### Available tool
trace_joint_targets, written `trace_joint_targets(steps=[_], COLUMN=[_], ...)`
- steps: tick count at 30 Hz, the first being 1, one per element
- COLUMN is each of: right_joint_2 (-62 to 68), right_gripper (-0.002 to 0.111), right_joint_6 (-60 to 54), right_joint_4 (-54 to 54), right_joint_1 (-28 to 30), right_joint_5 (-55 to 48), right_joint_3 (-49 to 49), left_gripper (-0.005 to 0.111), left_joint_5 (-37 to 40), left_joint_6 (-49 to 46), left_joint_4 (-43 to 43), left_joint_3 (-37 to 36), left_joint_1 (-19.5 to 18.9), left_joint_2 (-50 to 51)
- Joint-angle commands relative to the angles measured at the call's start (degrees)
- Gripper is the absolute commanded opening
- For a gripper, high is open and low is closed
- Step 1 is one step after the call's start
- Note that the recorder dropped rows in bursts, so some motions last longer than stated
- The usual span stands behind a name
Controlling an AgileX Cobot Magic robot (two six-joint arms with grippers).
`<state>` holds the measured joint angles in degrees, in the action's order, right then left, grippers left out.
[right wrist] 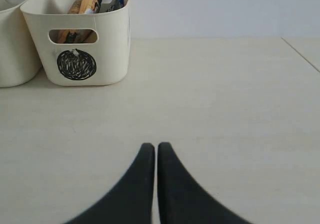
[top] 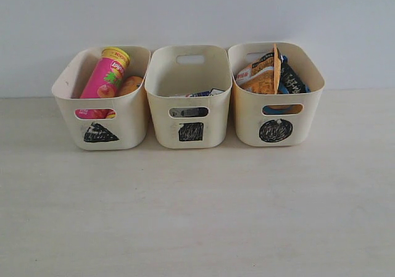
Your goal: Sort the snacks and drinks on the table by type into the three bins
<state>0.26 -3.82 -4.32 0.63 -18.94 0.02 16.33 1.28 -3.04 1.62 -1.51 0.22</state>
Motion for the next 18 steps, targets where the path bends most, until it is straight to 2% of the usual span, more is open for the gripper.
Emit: trace_joint_targets(steps=[1,18], right_joint_2=[-0.26,-0.26], right_gripper=[0.000,0.000], right_joint_6=[0.03,0.03], right_joint_4=[0.39,0.39], right_joint_1=[0.45,0.45], right_joint_5=[0.48,0.48], right_joint_3=[-0.02,-0.02], left_gripper=[0.004,0.004], left_joint_5=[-2.13,0.17], left_joint_6=[0.45,-0.28], left_joint_4=[0.70,0.82], left_joint_3=[-1.62,-1.62], left_joint_1=[-0.80,-0.79], left_joint_2=[-0.22,-0.22])
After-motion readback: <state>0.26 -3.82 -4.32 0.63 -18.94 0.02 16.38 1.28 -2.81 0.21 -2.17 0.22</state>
